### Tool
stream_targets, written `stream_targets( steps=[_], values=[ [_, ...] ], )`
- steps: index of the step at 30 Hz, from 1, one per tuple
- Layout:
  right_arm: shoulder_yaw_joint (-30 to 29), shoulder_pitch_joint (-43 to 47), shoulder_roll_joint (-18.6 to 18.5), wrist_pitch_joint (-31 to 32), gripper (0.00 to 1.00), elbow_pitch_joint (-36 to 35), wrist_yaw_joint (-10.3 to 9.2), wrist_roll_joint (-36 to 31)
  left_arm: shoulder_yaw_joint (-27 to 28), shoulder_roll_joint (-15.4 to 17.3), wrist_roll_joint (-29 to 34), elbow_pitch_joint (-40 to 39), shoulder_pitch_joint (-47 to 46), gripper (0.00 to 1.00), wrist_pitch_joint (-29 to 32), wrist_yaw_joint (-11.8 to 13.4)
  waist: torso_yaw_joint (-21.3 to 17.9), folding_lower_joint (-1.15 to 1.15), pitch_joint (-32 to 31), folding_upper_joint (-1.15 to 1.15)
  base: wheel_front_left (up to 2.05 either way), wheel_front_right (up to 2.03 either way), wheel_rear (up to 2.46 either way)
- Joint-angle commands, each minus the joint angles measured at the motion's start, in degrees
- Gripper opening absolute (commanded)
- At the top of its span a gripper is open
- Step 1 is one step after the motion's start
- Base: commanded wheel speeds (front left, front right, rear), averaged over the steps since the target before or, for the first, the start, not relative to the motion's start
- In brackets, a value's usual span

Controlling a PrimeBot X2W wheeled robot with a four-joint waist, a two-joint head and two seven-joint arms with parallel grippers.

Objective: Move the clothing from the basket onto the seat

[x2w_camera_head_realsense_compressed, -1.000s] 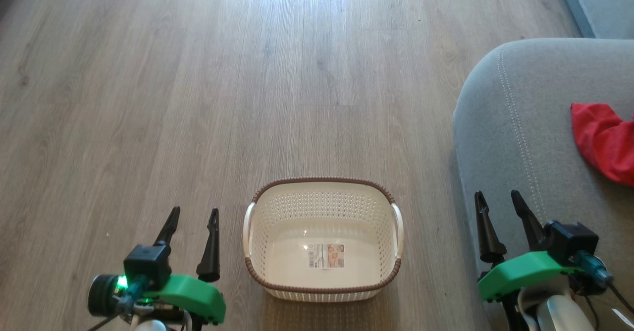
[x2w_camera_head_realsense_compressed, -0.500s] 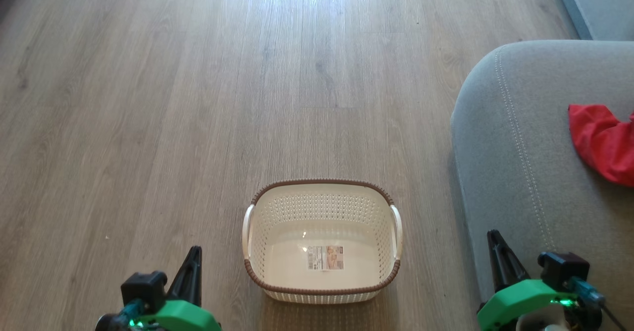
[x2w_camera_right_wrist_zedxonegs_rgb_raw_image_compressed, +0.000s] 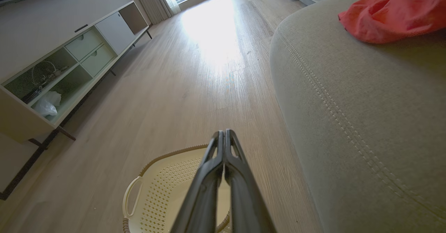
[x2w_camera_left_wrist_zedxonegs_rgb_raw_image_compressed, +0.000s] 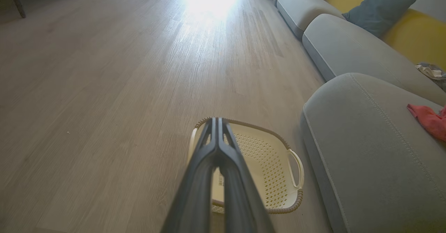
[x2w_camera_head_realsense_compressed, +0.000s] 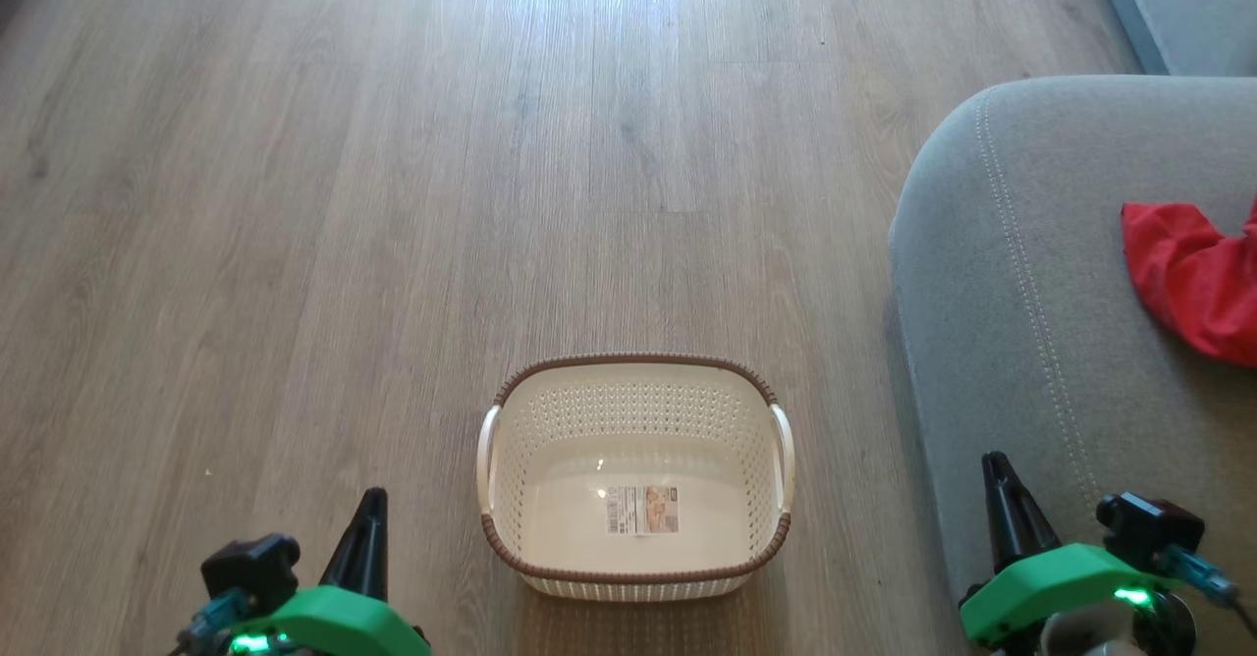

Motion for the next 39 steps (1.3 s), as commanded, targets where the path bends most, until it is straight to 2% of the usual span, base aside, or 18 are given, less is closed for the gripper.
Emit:
stream_targets(
  steps=[1,39],
  values=[
    [-0.2,-2.7,0.0,0.5,0.00,-2.2,0.00,2.2,1.2,0.0,-2.0,-2.0,-3.2,0.00,0.6,-0.4,-0.1,0.00,0.0,0.00,0.00,0.00,0.00],
    [-2.1,-4.2,0.1,6.7,0.00,-4.8,0.00,25.4,5.3,-0.1,-25.5,-2.6,-5.4,0.00,6.8,-3.0,-1.2,0.00,0.3,0.00,0.00,0.00,0.00]
  ],
)
